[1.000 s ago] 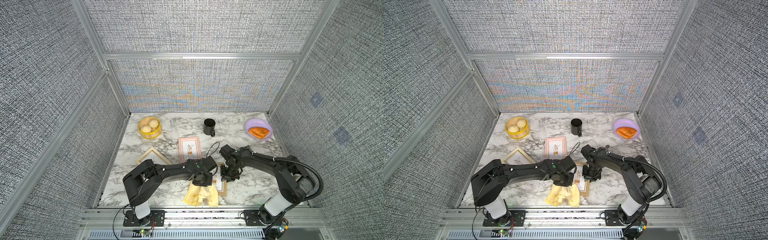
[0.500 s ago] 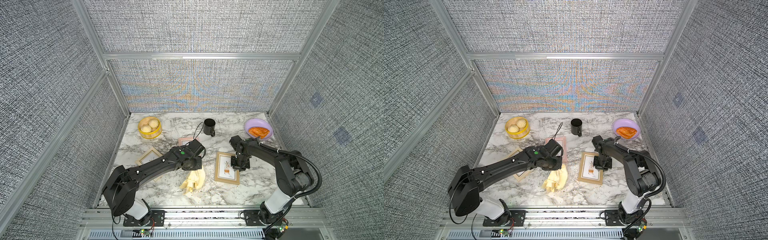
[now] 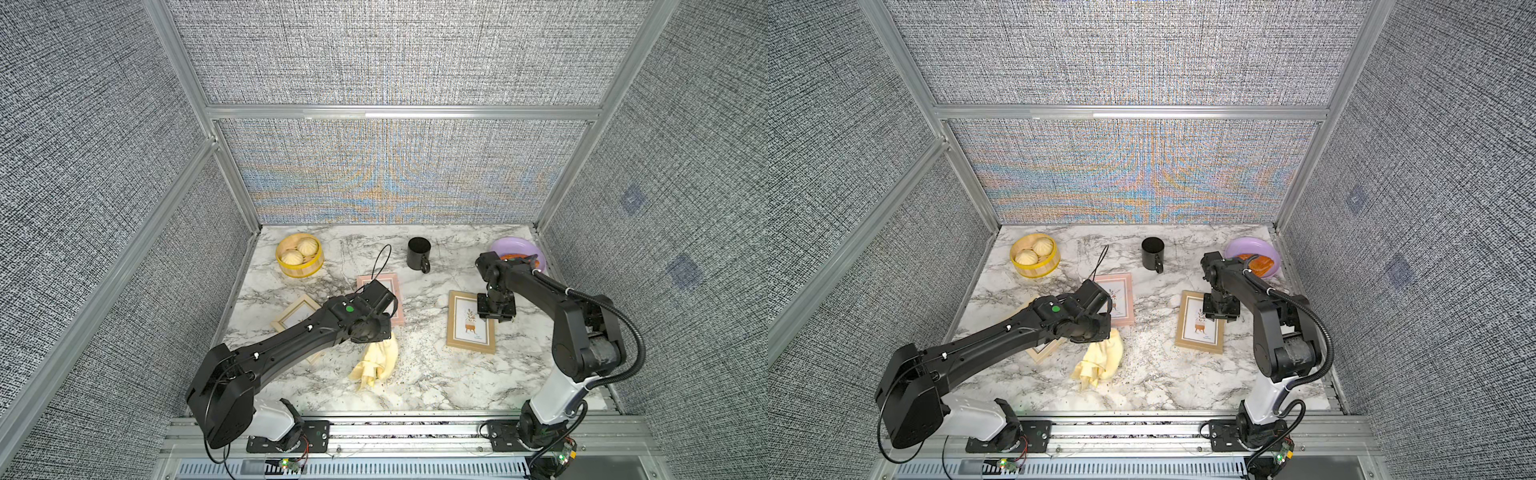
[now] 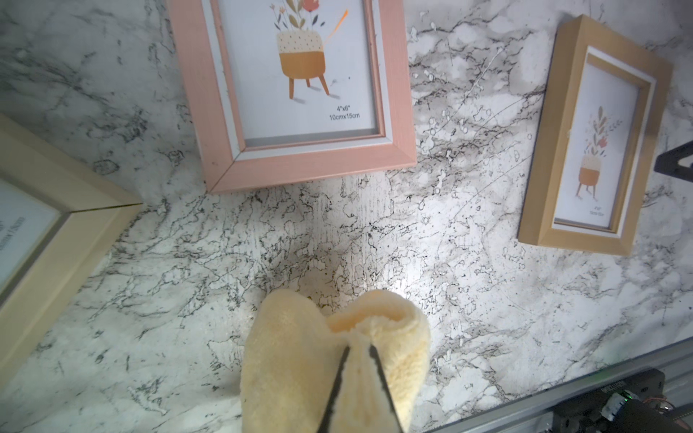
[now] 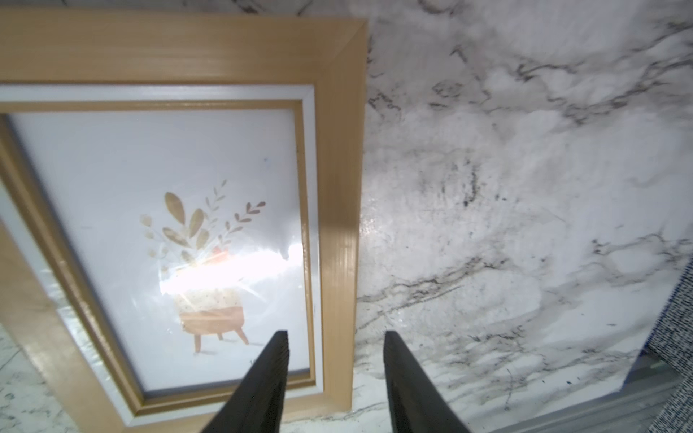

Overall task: Wipe the picture frame with a cloth
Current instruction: Move the picture frame to the center of the board.

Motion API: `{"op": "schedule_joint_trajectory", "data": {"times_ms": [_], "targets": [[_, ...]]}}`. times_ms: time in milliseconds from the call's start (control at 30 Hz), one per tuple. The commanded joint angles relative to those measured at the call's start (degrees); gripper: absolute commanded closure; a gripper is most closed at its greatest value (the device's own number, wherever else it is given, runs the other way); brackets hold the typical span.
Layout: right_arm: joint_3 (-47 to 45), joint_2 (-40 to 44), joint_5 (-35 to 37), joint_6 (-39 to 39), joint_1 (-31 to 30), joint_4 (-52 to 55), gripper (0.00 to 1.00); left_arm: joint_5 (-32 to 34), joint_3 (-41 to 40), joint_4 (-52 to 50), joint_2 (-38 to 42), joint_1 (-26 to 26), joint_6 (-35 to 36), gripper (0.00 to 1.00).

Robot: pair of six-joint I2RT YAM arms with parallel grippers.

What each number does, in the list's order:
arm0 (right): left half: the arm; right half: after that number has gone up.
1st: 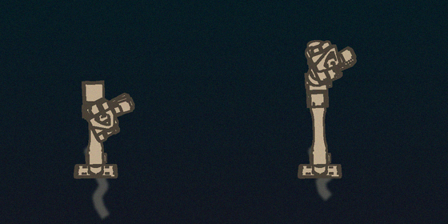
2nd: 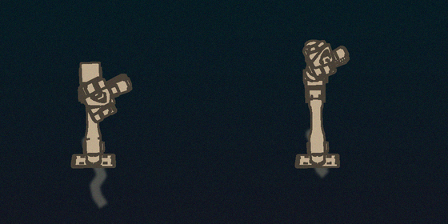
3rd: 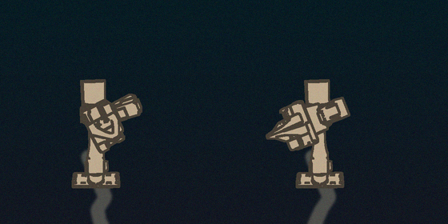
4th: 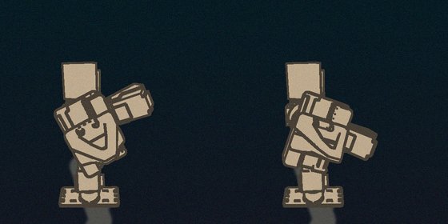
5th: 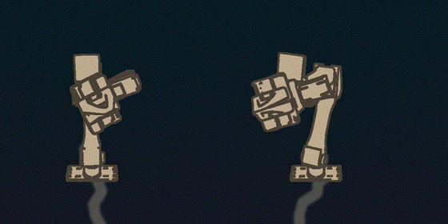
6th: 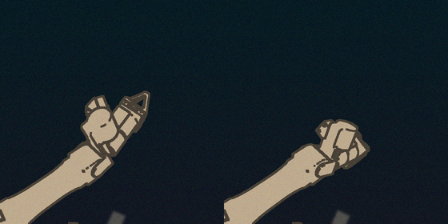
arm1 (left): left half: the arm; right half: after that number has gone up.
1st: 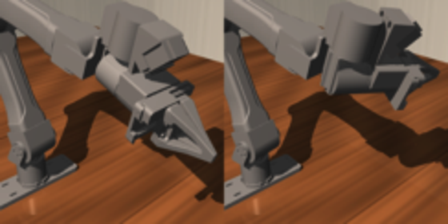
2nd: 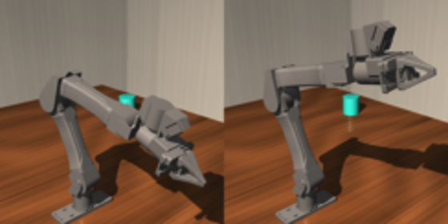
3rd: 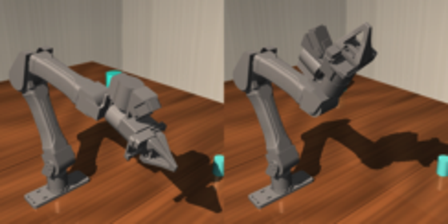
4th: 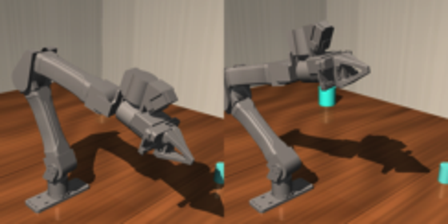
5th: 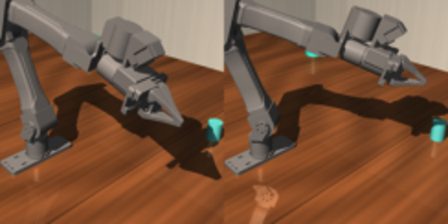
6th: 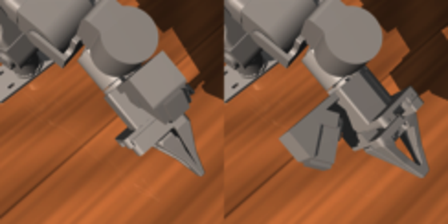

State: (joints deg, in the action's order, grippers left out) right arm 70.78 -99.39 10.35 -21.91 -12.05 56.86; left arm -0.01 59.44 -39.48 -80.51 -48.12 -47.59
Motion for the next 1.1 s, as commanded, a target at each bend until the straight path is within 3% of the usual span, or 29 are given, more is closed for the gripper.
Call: {"op": "schedule_joint_trajectory", "data": {"times_ms": [0, 100, 267, 500, 700, 1067], "targets": [[0.1, 1.8, 1.5, -0.1, -0.2, 5.3, 0.49, 0.0, -0.1, -0.5, 0.6, 0.6, 0.2, 1.00], [-0.5, 4.6, -2.9, 0.1, -1.9, 4.7, 0.46, 0.0, 0.0, -0.8, 1.0, 1.2, 0.3, 1.00], [2.1, 3.4, -7.8, -1.3, -9.7, 1.3, 0.42, -0.2, 0.2, -1.3, 0.9, 2.1, 0.6, 1.00], [9.9, -7.7, -5.1, -2.8, -16.9, -1.4, 0.39, 0.0, 1.4, -2.4, 1.1, 2.3, 0.7, 1.00], [12.9, -13.0, 1.7, -2.0, -17.3, 0.6, 0.39, 0.7, 0.1, -3.0, 3.0, 2.4, -0.3, 1.00], [5.4, -11.2, 0.9, -1.9, -14.0, -3.1, 0.40, 1.4, -1.5, -3.9, 4.9, 2.7, -0.8, 1.00]]}}
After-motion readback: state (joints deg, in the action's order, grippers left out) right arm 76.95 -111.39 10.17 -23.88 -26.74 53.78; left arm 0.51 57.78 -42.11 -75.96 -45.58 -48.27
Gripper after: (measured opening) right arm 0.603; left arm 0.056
